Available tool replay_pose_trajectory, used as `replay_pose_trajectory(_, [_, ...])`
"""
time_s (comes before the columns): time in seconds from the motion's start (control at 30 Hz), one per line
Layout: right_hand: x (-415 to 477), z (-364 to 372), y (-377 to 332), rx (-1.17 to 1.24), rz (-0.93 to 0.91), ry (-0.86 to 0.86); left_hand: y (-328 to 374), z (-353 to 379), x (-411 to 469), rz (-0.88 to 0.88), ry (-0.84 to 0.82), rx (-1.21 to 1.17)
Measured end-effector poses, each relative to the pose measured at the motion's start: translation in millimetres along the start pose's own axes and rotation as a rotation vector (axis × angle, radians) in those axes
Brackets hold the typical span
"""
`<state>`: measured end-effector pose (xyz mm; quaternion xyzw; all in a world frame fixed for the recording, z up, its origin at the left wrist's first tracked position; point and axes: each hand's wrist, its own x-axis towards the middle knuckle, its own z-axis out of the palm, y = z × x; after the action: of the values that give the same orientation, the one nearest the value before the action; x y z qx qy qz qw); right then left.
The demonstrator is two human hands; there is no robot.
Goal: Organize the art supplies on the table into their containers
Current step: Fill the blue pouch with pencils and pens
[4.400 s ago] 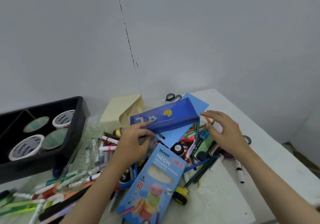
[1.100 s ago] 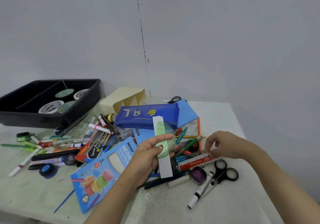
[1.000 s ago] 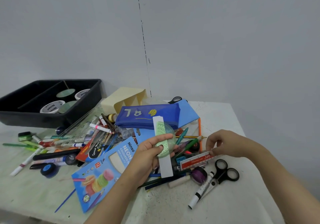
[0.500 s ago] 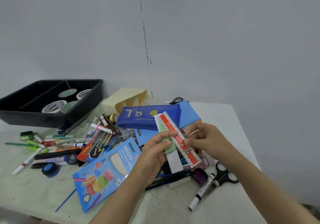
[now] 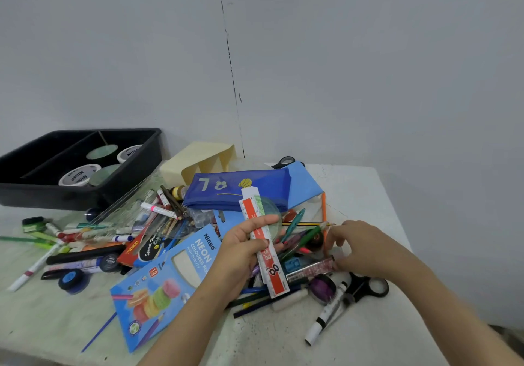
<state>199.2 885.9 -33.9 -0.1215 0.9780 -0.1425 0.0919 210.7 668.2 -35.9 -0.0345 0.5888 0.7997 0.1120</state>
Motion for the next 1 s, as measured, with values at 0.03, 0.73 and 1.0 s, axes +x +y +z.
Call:
replay_pose_trajectory(0.03, [1.0,1.2,0.9,0.016,-0.008,-0.004,-0.6,-0.3,0.5,-0.002,-0.001,-0.01])
replay_pose_trajectory(0.73, [9.5,-6.4,19.4,0.585,-0.101,-0.094,-2.4,-9.4,2.5,-0.002,-0.003,-0.004])
replay_pose_trajectory(1.0, [11.7,-9.4,24.0,0.662,-0.072,0.024,-3.1,-10.8,4.0,0.015,0.011,-0.018])
